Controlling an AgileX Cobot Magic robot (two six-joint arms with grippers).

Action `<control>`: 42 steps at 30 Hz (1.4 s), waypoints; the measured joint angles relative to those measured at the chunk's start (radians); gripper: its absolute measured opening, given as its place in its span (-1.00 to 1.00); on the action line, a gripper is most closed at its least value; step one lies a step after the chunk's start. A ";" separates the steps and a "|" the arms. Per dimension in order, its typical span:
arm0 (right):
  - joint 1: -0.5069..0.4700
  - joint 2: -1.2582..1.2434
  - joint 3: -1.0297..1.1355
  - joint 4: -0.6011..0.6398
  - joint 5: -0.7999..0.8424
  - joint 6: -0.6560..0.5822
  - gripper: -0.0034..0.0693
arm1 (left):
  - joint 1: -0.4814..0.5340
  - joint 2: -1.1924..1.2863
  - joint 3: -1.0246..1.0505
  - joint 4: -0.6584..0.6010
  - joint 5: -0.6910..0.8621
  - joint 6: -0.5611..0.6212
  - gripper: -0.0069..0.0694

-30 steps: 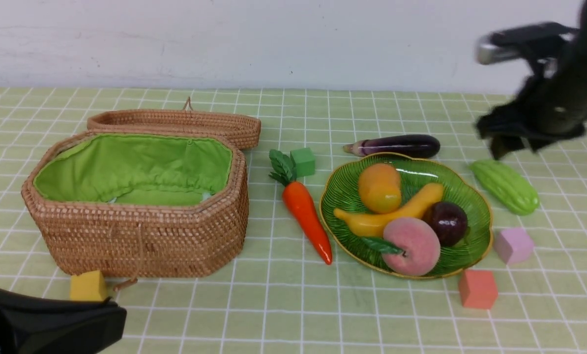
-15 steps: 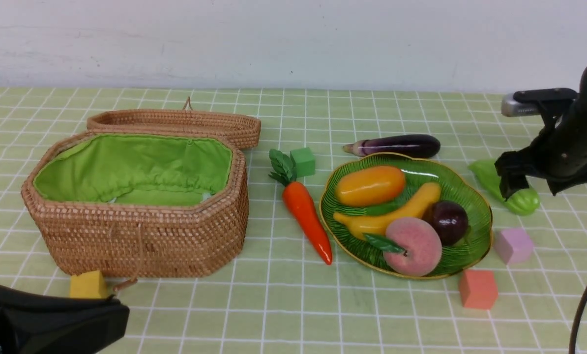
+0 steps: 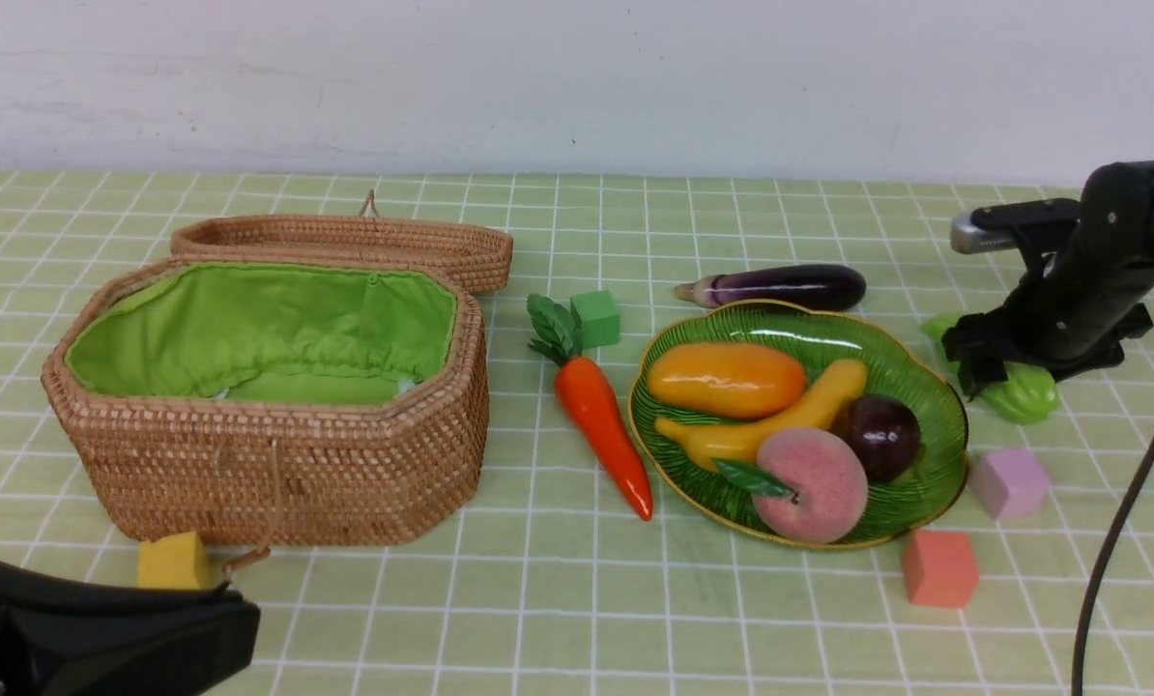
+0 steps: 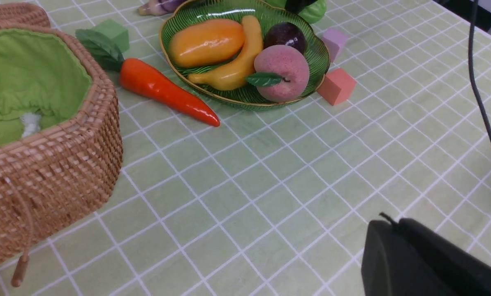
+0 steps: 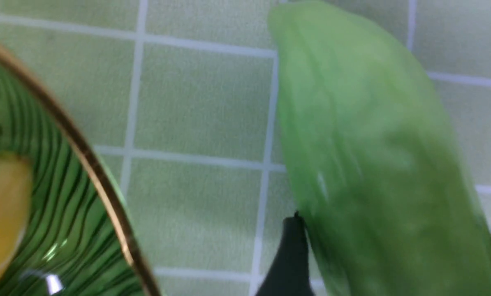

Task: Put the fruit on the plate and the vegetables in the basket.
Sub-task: Take a chayote with your right arm and place it on the basket on the left.

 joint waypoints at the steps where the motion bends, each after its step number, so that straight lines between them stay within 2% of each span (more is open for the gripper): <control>1: 0.000 0.002 0.000 0.000 0.001 0.000 0.63 | 0.000 0.000 0.000 0.000 0.000 0.000 -0.82; 6: 0.000 0.015 -0.005 0.000 0.011 0.000 0.39 | 0.000 0.000 0.000 -0.009 0.000 0.000 -0.82; 16: 0.000 -0.013 -0.006 -0.001 0.074 -0.039 0.39 | 0.000 0.000 0.000 0.000 0.002 0.000 -0.81; 21: 0.007 -0.165 -0.004 0.033 0.145 -0.053 0.39 | 0.000 0.000 0.001 0.016 0.010 0.000 -0.81; 24: 0.030 -0.282 -0.005 0.099 0.210 -0.064 0.39 | 0.000 0.000 0.001 0.030 0.012 0.000 -0.81; 25: 0.067 -0.359 -0.005 0.157 0.245 -0.102 0.39 | 0.000 0.000 0.001 0.042 0.012 -0.006 -0.81; 26: 0.072 -0.359 -0.005 0.157 0.245 -0.108 0.39 | 0.000 0.000 0.001 0.046 0.012 -0.008 -0.81; 29: 0.181 -0.453 -0.006 0.260 0.276 -0.205 0.39 | 0.000 0.000 0.001 0.084 0.013 -0.044 -0.81; 30: 0.189 -0.461 -0.006 0.272 0.277 -0.212 0.39 | 0.000 0.000 0.001 0.089 0.013 -0.052 -0.81; 32: 0.330 -0.489 -0.036 0.344 0.288 -0.312 0.39 | 0.000 0.000 0.001 0.163 0.023 -0.126 -0.81; 33: 0.330 -0.489 -0.039 0.349 0.289 -0.312 0.39 | 0.000 0.000 0.001 0.171 0.025 -0.139 -0.81; 34: 0.409 -0.483 -0.067 0.371 0.288 -0.354 0.39 | 0.000 0.000 0.001 0.219 0.040 -0.181 -0.81; 38: 0.595 -0.411 -0.164 0.387 0.236 -0.432 0.39 | 0.000 -0.018 0.001 0.392 0.106 -0.347 -0.81; 42: 0.718 -0.302 -0.257 0.384 0.159 -0.481 0.39 | 0.000 -0.076 0.001 0.500 0.142 -0.465 -0.81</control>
